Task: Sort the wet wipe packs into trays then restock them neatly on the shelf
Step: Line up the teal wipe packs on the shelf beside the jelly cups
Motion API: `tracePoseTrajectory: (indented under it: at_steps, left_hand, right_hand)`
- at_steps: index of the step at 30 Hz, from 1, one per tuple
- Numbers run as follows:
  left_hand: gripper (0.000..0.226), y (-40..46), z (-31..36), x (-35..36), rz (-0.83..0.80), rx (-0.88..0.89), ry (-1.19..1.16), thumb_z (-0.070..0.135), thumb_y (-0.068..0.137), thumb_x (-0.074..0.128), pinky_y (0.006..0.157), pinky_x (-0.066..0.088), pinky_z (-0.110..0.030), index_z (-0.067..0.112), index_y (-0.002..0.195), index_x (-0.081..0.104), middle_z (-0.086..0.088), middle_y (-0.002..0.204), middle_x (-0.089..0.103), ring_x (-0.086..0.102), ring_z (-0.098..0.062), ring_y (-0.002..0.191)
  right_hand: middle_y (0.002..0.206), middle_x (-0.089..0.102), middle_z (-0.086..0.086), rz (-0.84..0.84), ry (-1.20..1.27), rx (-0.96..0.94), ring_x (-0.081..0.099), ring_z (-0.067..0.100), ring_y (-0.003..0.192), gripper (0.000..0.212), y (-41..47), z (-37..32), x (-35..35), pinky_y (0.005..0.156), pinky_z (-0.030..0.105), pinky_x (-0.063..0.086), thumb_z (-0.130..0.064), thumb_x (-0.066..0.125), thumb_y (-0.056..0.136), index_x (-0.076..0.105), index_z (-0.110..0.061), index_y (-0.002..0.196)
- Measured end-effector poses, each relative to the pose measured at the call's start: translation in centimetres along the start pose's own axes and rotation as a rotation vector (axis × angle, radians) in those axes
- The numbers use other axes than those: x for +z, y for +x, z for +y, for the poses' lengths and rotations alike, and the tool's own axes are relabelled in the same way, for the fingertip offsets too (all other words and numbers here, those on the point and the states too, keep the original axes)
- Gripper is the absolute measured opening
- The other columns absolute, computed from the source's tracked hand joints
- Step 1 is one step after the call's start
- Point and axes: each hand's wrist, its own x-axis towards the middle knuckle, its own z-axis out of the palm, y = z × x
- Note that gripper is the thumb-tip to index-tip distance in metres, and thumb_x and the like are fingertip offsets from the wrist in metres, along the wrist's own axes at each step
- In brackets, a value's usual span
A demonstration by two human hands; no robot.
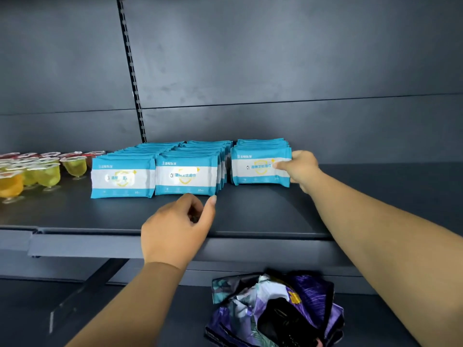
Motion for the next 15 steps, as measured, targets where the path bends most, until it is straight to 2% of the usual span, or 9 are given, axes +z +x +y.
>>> tracePoseTrajectory:
  at_steps: [5, 12, 15]
  left_hand:
    - [0.059, -0.1, -0.4, 0.2, 0.054, 0.047, 0.024, 0.072, 0.064, 0.013, 0.049, 0.023, -0.015, 0.025, 0.062, 0.049, 0.008, 0.059, 0.052, 0.044, -0.015, 0.062]
    - [0.056, -0.2, -0.6, 0.5, 0.088, 0.067, 0.017, 0.071, 0.064, 0.013, 0.05, 0.023, -0.014, 0.026, 0.058, 0.046, 0.009, 0.056, 0.049, 0.043, -0.015, 0.061]
    - [0.058, -0.1, -0.7, 0.6, 0.102, 0.077, 0.013, 0.07, 0.065, 0.013, 0.05, 0.023, -0.014, 0.025, 0.059, 0.049, 0.009, 0.055, 0.047, 0.043, -0.015, 0.061]
  right_hand:
    - [0.111, 0.066, 0.012, 0.007, -0.133, -0.046, 0.063, 0.028, 0.102, 0.03, 1.3, -0.1, 0.5, 0.09, 0.042, 0.051, -0.011, 0.072, 0.078, 0.066, -0.007, 0.107]
    - [0.115, 0.064, 0.009, -0.03, -0.214, -0.05, 0.062, 0.026, 0.104, 0.037, 1.2, 0.9, 0.6, 0.09, 0.041, 0.051, -0.016, 0.073, 0.078, 0.062, -0.01, 0.112]
    - [0.116, 0.063, 0.007, -0.003, -0.308, -0.05, 0.06, 0.025, 0.104, 0.039, 0.9, 1.1, 0.4, 0.082, 0.031, 0.05, -0.02, 0.072, 0.079, 0.058, -0.008, 0.114]
